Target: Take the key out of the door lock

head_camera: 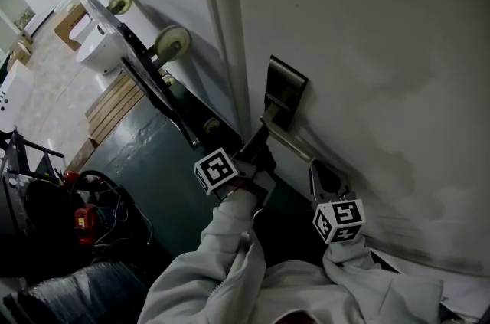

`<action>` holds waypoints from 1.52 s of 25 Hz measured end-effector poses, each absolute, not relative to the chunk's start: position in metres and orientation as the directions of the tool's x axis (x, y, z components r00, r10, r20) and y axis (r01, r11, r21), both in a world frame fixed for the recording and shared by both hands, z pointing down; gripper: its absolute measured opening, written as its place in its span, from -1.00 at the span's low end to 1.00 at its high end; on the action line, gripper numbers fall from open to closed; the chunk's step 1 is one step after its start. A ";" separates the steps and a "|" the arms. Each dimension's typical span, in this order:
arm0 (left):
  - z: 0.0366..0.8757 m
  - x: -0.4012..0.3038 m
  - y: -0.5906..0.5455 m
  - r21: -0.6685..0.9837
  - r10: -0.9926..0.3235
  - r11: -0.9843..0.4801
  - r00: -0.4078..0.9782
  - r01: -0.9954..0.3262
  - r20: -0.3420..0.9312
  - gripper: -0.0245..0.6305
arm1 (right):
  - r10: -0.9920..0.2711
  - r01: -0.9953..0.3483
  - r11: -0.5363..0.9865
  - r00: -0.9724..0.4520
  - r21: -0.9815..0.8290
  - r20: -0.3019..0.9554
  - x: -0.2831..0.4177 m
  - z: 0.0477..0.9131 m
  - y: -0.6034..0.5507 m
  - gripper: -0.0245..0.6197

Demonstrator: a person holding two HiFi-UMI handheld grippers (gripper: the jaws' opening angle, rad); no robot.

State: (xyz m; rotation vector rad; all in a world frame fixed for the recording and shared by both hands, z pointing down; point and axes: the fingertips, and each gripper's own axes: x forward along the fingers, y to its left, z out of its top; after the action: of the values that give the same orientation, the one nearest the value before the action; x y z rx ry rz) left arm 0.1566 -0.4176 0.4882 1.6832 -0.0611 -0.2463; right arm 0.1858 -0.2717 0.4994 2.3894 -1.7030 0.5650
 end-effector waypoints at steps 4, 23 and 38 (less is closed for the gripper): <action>0.494 0.154 -0.418 0.992 -0.200 -0.109 0.977 0.059 -0.079 -0.84 | -0.880 -0.937 -0.337 0.279 -0.090 0.384 0.181 0.498 -0.271 -0.76; 0.495 0.147 -0.416 0.998 -0.233 -0.040 0.971 0.038 -0.047 -0.85 | -0.887 -0.944 -0.317 0.262 -0.090 0.381 0.175 0.495 -0.270 -0.76; 0.510 0.112 -0.408 0.996 -0.234 -0.085 0.971 0.029 -0.049 -0.85 | -0.895 -0.945 -0.313 0.260 -0.094 0.362 0.156 0.499 -0.268 -0.76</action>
State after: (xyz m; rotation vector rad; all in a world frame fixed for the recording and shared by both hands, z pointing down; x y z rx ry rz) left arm 0.1124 -0.4079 0.5098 1.6437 -0.1580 -0.2208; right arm 0.1564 -0.2679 0.4987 2.3775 -1.7503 0.5322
